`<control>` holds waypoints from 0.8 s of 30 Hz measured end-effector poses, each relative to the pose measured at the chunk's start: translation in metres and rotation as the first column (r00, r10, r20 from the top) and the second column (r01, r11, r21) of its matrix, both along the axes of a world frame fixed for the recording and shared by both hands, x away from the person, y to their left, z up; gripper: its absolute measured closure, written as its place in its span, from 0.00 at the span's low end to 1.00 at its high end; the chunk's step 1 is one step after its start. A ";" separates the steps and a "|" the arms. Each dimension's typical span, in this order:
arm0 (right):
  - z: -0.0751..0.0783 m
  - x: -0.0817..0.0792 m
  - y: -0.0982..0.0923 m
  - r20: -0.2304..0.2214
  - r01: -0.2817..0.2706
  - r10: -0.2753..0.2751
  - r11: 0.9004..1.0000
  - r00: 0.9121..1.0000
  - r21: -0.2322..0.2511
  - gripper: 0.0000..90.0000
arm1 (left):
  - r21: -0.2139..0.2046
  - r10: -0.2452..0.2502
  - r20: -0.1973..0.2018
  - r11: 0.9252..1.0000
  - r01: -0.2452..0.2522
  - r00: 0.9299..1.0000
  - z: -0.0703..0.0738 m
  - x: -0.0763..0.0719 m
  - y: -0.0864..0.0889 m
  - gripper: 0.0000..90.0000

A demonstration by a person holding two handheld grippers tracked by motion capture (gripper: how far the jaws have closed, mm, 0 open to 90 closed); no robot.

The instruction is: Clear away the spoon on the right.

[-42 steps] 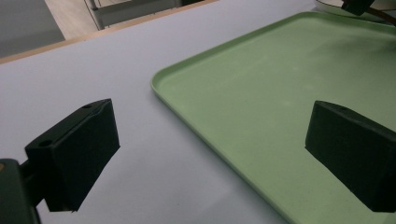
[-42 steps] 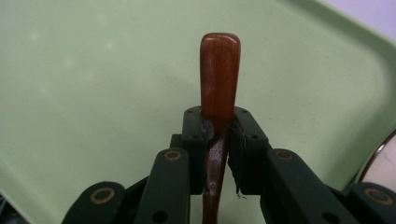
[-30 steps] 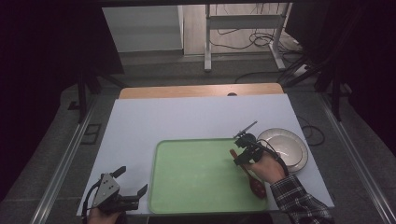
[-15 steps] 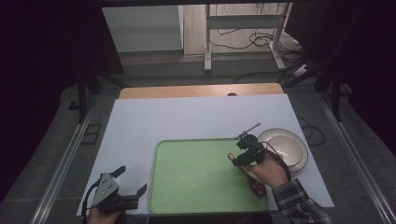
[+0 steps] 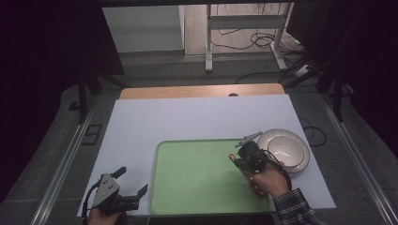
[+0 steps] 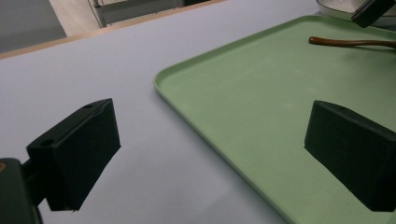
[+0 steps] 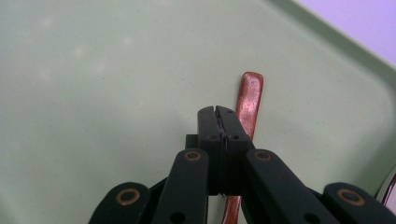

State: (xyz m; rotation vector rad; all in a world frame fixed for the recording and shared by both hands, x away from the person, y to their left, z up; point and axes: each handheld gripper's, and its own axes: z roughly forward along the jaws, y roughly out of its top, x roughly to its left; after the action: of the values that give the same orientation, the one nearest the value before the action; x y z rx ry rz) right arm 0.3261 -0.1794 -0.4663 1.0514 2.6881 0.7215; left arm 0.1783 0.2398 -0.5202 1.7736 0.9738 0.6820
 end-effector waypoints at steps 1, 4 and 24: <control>-0.001 -0.001 -0.001 0.008 0.000 0.000 1.000 1.000 0.010 1.00 | 0.000 0.000 0.000 1.000 0.000 1.000 0.000 0.000 0.000 0.04; -0.002 -0.004 -0.005 0.031 -0.010 0.009 0.999 0.999 0.033 1.00 | 0.001 0.001 -0.001 1.000 -0.001 1.000 0.000 0.000 0.000 0.04; -0.024 -0.018 -0.010 0.088 -0.025 0.020 0.998 0.996 0.055 0.98 | 0.021 -0.009 0.003 1.000 0.009 1.000 0.000 0.000 -0.002 0.04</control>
State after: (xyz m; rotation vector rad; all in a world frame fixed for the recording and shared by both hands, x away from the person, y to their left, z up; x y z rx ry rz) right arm 0.3080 -0.1897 -0.4908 0.9797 2.6232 0.8314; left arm 0.1782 0.2375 -0.5198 1.7942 0.9593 0.6912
